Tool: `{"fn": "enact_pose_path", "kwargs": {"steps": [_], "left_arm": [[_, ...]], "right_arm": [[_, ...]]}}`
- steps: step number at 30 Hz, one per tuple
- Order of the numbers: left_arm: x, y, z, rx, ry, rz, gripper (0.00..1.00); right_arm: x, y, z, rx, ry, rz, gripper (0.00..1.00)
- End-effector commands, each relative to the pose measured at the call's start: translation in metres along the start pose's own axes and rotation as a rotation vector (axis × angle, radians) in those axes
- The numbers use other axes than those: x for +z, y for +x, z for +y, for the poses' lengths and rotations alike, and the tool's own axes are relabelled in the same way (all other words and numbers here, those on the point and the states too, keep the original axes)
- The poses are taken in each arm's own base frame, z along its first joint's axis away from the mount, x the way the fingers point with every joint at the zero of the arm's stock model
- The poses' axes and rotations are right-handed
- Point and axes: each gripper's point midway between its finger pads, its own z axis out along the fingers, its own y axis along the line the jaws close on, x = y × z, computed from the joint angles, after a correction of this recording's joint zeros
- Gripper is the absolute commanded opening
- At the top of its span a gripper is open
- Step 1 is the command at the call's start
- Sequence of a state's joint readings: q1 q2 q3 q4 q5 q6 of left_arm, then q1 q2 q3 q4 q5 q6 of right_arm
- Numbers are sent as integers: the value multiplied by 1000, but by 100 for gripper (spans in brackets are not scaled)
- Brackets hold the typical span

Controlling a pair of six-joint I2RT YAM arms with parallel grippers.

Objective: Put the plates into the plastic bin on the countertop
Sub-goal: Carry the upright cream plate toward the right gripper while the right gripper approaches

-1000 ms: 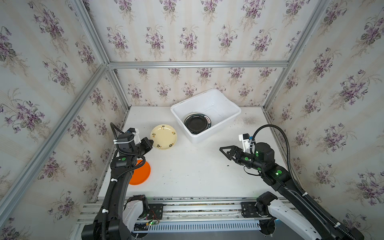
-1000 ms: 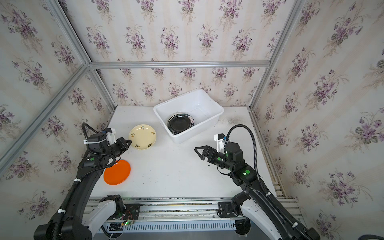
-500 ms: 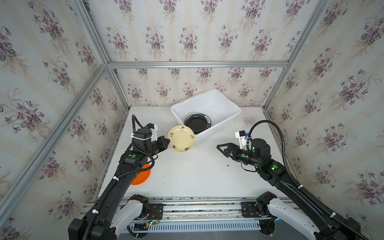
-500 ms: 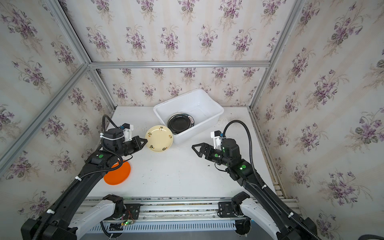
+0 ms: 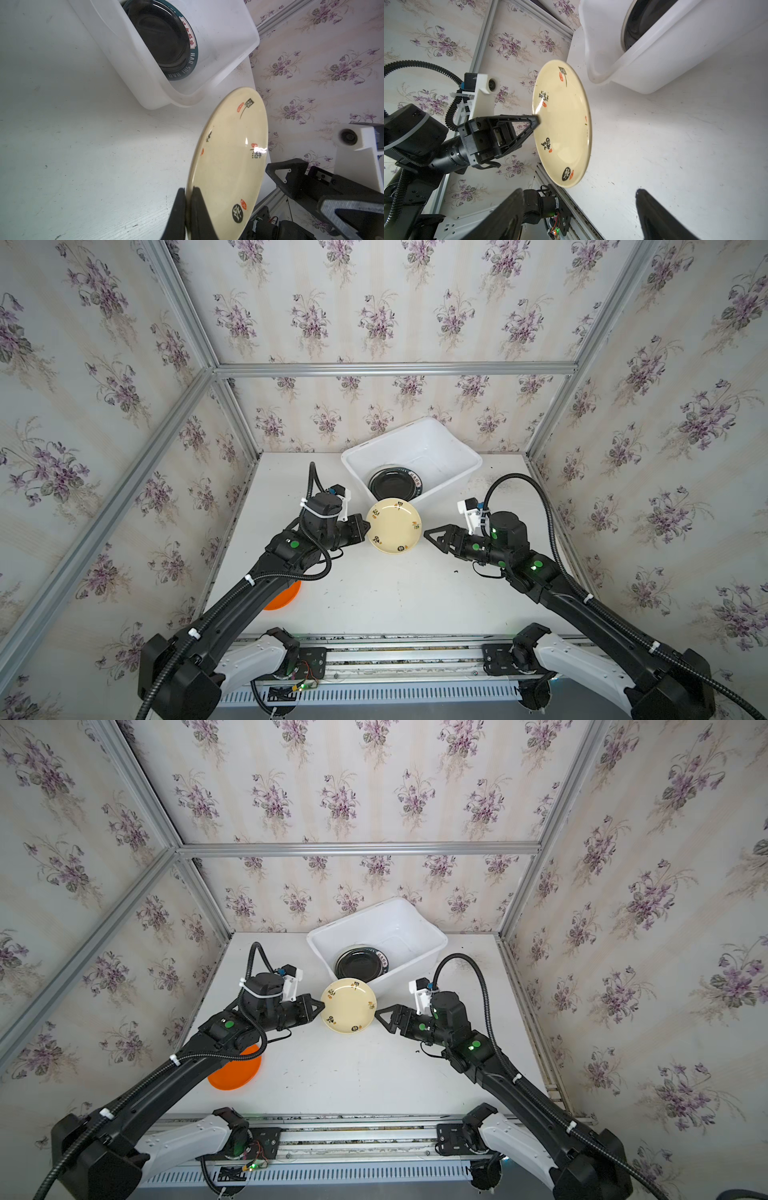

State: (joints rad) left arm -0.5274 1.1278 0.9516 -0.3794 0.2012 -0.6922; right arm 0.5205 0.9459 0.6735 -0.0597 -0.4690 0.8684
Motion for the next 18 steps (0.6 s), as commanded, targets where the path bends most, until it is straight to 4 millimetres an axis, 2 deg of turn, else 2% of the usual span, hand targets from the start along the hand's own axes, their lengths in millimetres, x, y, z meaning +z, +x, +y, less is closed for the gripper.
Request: {"fn": "enact_pose_path", "kwargs": {"steps": [1, 4, 12, 16, 18], "left_arm": [[3, -12, -20, 12, 53, -37, 0], [7, -9, -28, 25, 69, -26, 0], [14, 2, -38, 25, 109, 0, 0], [16, 5, -41, 23, 122, 7, 0], [17, 5, -44, 24, 135, 6, 0]], "right_arm": [[-1, -14, 16, -34, -44, -45, 84], [2, -3, 23, -57, -56, -14, 82], [2, -2, 21, -54, -47, -25, 68], [3, -2, 20, -49, -42, -26, 55], [4, -2, 20, -46, -46, -28, 44]]}}
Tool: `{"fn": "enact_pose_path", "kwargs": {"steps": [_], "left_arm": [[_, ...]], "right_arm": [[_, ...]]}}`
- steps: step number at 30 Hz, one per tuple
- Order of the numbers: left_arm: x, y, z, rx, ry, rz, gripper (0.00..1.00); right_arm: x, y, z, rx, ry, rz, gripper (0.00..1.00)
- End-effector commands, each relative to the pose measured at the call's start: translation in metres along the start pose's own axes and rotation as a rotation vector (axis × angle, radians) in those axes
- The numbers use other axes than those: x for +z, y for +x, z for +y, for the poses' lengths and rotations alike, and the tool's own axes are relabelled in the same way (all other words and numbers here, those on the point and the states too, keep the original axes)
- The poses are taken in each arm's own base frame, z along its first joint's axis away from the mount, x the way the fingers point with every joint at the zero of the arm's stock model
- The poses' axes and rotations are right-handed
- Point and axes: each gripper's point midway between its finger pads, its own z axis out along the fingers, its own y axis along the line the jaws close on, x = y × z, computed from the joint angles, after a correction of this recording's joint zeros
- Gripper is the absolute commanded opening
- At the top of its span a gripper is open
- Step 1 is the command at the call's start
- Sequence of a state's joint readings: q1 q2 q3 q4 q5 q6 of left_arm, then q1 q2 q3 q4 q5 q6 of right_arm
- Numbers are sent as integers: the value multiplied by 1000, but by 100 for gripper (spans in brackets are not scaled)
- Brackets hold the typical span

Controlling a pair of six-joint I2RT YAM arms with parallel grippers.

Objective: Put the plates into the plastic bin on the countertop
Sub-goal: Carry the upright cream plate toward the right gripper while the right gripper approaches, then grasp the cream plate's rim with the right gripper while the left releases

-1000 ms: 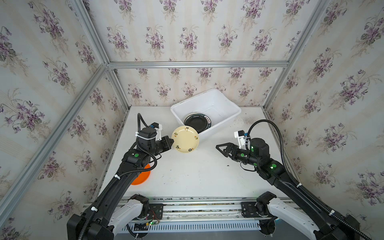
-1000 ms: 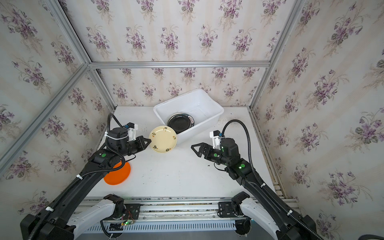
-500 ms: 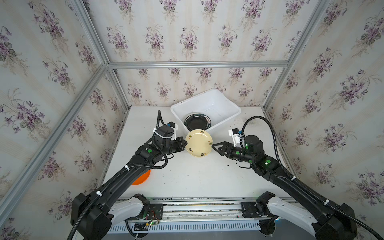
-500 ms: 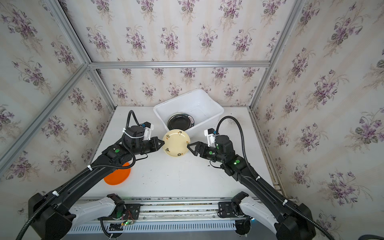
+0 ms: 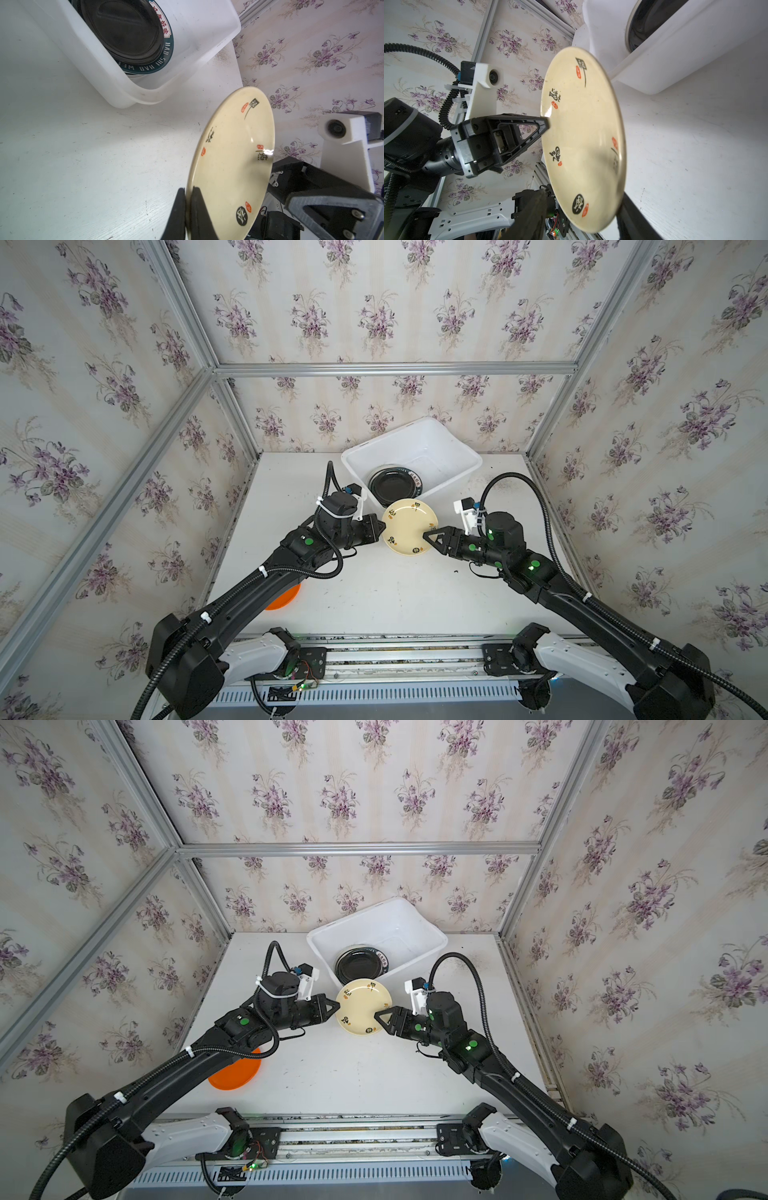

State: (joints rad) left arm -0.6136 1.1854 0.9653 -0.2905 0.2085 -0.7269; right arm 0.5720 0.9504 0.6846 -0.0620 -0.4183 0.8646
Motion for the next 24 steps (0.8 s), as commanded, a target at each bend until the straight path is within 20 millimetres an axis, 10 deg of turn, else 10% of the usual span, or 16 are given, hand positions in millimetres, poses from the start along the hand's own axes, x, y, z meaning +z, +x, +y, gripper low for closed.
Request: {"fn": "enact_pose_path", "kwargs": {"steps": [1, 8, 17, 24], "left_arm": [[2, -5, -13, 2, 56, -21, 0], [6, 2, -13, 3, 73, 5, 0], [-2, -3, -15, 63, 77, -29, 99], [-21, -22, -7, 91, 39, -123, 99]], "right_arm": [[1, -8, 12, -19, -52, -33, 40], [3, -6, 5, -1, -31, -32, 7], [4, -12, 1, -19, 18, -44, 0], [9, -22, 7, -57, 45, -35, 0]]}}
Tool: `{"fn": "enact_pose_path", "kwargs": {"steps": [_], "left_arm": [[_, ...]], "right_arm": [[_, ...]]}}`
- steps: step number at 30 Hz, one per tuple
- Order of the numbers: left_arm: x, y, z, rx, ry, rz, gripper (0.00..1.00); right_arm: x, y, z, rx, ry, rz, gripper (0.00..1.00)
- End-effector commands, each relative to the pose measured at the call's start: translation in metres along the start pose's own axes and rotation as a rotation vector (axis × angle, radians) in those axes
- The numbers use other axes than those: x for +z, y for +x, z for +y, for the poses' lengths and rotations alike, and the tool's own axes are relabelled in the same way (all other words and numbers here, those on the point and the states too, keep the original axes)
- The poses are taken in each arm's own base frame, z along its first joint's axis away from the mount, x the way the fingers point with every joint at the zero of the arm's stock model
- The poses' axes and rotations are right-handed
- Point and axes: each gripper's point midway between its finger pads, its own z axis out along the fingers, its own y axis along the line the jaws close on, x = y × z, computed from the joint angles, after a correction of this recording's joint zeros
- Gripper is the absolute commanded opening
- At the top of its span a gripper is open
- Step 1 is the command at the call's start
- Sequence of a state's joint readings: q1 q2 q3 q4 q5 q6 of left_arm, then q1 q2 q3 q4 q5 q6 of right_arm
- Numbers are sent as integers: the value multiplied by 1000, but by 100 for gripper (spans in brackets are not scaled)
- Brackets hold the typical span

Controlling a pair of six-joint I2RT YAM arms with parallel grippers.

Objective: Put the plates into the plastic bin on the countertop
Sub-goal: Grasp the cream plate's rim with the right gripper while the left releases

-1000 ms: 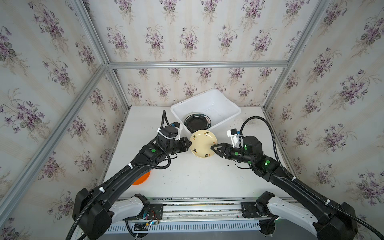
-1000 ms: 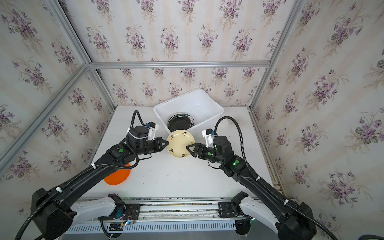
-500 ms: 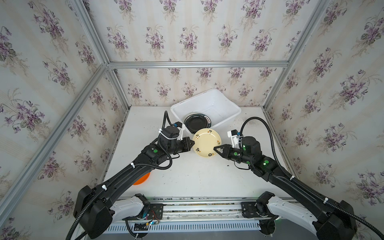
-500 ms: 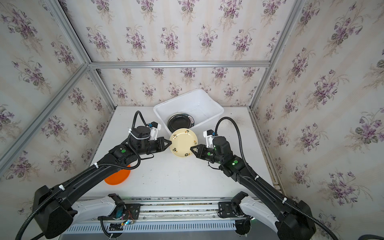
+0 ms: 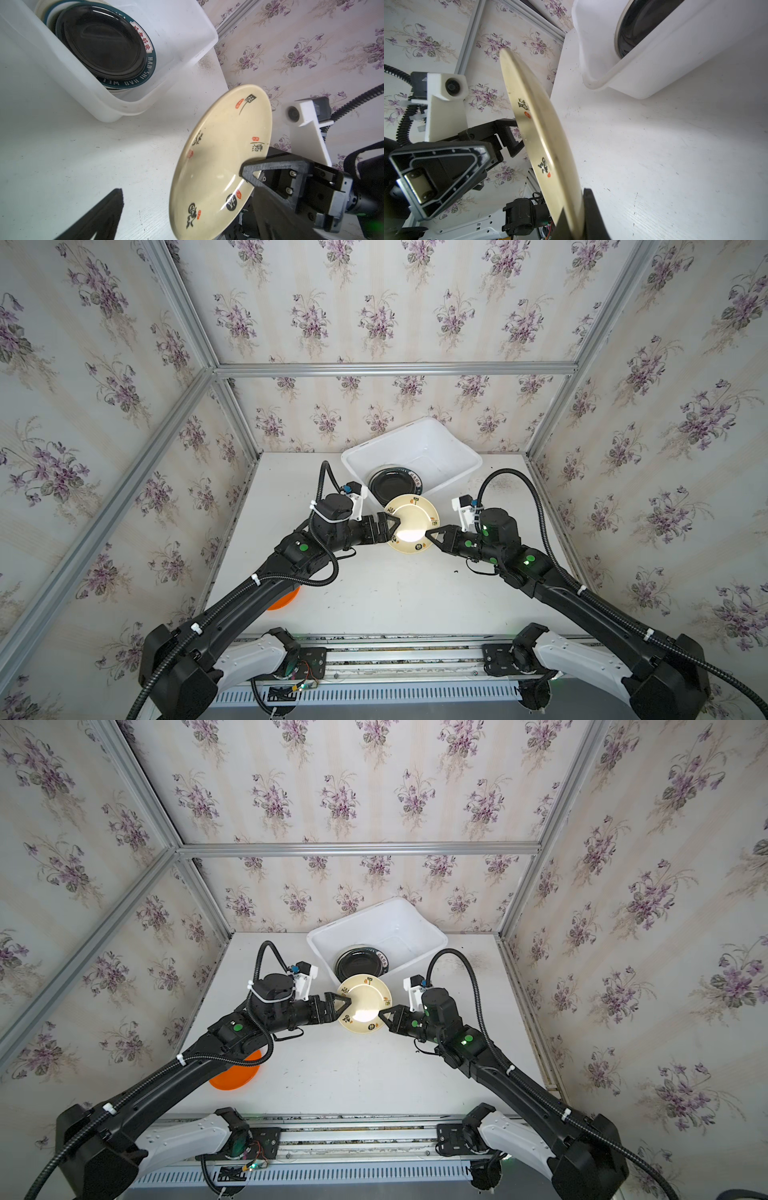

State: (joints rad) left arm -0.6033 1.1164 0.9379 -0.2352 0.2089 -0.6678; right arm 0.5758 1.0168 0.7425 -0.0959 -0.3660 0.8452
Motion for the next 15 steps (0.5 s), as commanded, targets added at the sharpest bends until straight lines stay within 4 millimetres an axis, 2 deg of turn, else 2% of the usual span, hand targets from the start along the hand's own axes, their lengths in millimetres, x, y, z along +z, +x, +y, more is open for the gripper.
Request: {"fn": "enact_pose_path", "kwargs": {"steps": [1, 5, 7, 8, 12, 15], "left_arm": [[-5, -11, 8, 11, -23, -48, 100], [-14, -15, 21, -8, -42, -68, 100], [-21, -17, 28, -15, -53, -83, 100], [-24, -18, 30, -16, -58, -90, 100], [-36, -21, 46, -29, -93, -116, 99], [-41, -19, 56, -37, -117, -118, 99]], "right_arm": [[0, -14, 13, -63, -10, -25, 0], [3, -37, 17, -164, 48, -56, 0], [7, -56, 18, -225, 91, -70, 0], [6, -73, 15, -238, 111, -86, 0], [26, -121, 1, -292, 225, -53, 0], [50, -145, -11, -341, 305, 0, 0]]}}
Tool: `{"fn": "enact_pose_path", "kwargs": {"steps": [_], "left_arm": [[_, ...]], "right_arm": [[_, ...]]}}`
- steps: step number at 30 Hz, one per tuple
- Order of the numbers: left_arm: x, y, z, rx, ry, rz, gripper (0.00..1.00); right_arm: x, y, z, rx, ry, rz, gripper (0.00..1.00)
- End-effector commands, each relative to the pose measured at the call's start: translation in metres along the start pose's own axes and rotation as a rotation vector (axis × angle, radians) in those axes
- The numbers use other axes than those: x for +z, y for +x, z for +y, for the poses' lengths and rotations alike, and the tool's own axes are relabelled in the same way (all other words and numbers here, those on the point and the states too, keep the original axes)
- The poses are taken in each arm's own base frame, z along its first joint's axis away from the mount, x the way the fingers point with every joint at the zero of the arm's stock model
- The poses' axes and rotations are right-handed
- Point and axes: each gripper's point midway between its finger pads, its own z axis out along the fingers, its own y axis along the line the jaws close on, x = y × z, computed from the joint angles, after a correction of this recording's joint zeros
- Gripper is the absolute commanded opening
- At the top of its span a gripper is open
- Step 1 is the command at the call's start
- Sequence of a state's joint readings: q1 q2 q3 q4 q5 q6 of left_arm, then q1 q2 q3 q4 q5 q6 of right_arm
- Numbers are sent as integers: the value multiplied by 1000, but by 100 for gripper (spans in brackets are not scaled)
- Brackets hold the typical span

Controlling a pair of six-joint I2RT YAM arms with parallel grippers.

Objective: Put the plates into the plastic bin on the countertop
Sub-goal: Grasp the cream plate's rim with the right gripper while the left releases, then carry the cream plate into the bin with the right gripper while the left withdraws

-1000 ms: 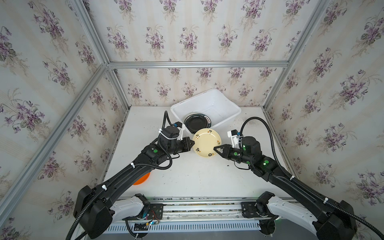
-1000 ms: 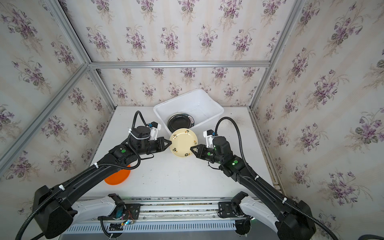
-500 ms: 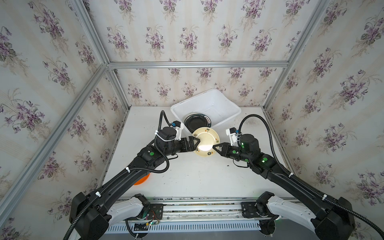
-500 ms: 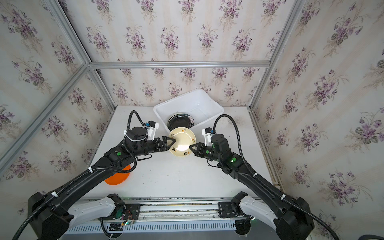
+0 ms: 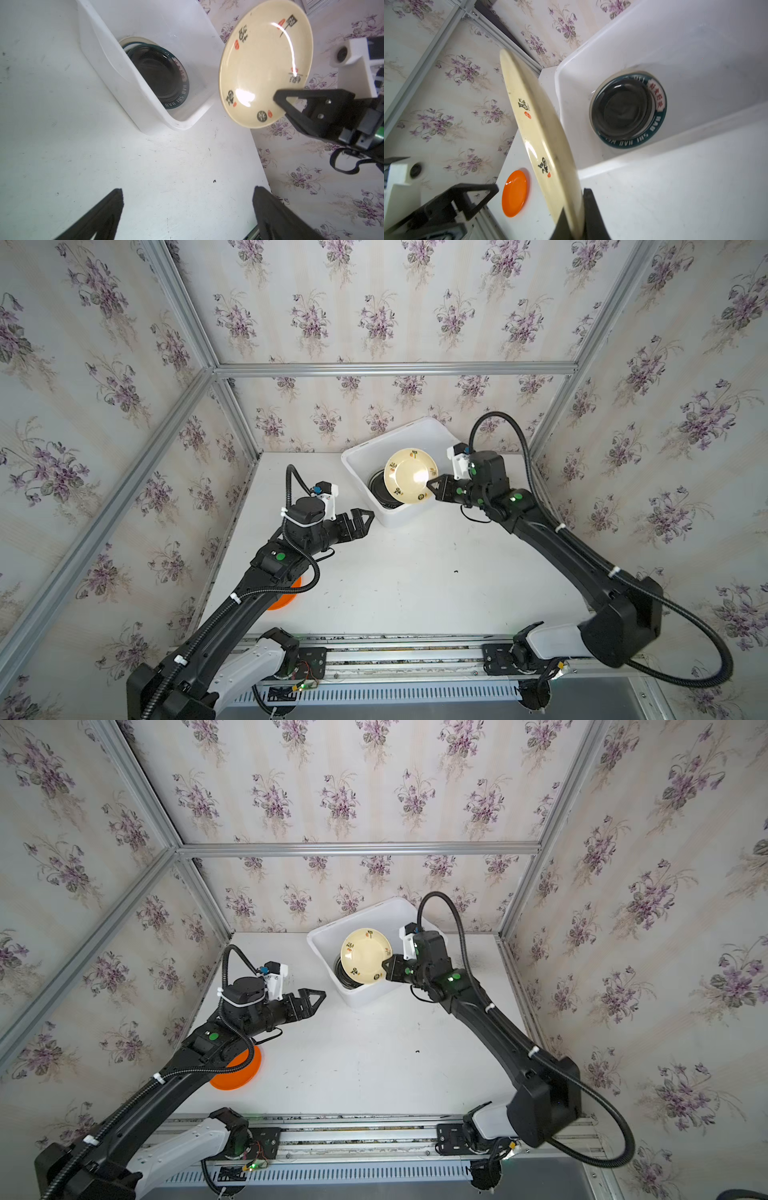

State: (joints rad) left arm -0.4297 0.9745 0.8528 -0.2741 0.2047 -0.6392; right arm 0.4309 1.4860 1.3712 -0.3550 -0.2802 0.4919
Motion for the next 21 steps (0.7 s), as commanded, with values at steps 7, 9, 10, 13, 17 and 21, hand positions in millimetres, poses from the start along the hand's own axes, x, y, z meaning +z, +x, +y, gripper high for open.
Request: {"fn": "enact_pose_path", "kwargs": {"steps": [7, 9, 10, 13, 17, 21], "left_arm": [[-2, 6, 35, -17, -89, 13, 99], [-1, 4, 41, -20, -105, 11, 99], [0, 3, 44, -23, -113, 11, 99], [3, 1, 51, -22, -132, 13, 100], [7, -2, 56, -22, -140, 24, 99], [12, 0, 63, -29, -157, 41, 100]], "right_arm": [[85, -2, -53, -137, 202, 268, 0], [98, -4, -61, -138, 219, 286, 0], [104, -5, -63, -139, 227, 291, 0], [117, -9, -69, -144, 246, 301, 0], [132, -7, -81, -148, 290, 325, 0], [146, 3, -92, -140, 312, 375, 0]]}}
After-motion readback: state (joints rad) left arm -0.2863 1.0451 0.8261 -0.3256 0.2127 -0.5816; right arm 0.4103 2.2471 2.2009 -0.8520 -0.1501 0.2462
